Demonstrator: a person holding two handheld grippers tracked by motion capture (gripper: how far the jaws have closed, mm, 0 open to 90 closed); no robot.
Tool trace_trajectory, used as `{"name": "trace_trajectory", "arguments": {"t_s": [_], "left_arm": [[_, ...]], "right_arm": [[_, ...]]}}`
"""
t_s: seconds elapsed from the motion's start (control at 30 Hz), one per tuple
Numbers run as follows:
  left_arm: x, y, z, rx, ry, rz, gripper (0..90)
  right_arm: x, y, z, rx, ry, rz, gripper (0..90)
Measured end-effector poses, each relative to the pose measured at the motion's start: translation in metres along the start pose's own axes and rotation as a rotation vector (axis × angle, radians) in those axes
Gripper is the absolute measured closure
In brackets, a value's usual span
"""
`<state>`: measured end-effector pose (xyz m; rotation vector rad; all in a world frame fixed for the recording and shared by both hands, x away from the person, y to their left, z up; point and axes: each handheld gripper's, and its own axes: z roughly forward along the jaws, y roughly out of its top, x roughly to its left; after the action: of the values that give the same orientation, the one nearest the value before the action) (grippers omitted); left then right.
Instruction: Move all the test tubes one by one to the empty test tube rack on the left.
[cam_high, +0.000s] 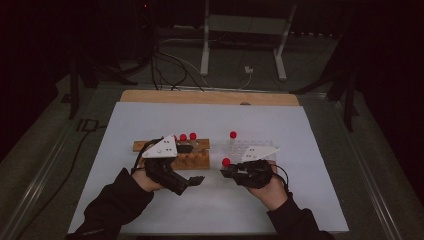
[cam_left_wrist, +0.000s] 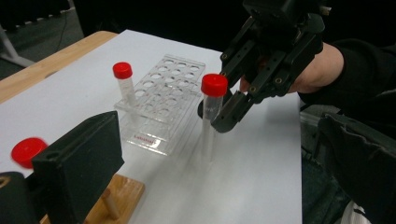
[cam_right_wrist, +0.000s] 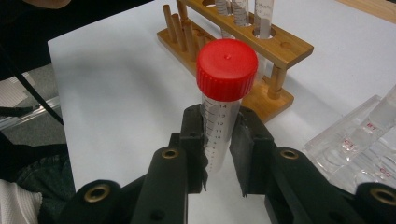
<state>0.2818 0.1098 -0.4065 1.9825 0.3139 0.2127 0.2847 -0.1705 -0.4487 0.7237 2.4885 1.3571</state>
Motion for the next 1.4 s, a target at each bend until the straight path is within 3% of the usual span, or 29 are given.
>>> {"name": "trace_trajectory", "arguments": {"t_s": [0.5,0.93,1.07,1.3,1.4], "left_arm": [[-0.002,0.012,0.023,0.011,-0.034,0.025,2.7],[-0.005,0.019,0.045,0.004,-0.052,0.044,8.9],[-0.005,0.016,0.050,0.008,-0.039,0.053,17.1],[-0.005,0.013,0.055,0.009,-0.025,0.070,40.0],[-0.005,0.013,0.058,0.015,-0.016,0.080,44.9]], "right_arm": [[0.002,0.000,0.001,0.000,0.008,-0.002,75.4],[0.002,0.000,0.001,-0.001,0.014,-0.005,75.4],[0.003,-0.001,0.000,0.000,0.016,-0.003,75.4],[0.003,-0.001,0.000,0.003,0.019,-0.004,75.4],[0.003,-0.001,0.001,0.003,0.021,-0.005,75.4]]}}
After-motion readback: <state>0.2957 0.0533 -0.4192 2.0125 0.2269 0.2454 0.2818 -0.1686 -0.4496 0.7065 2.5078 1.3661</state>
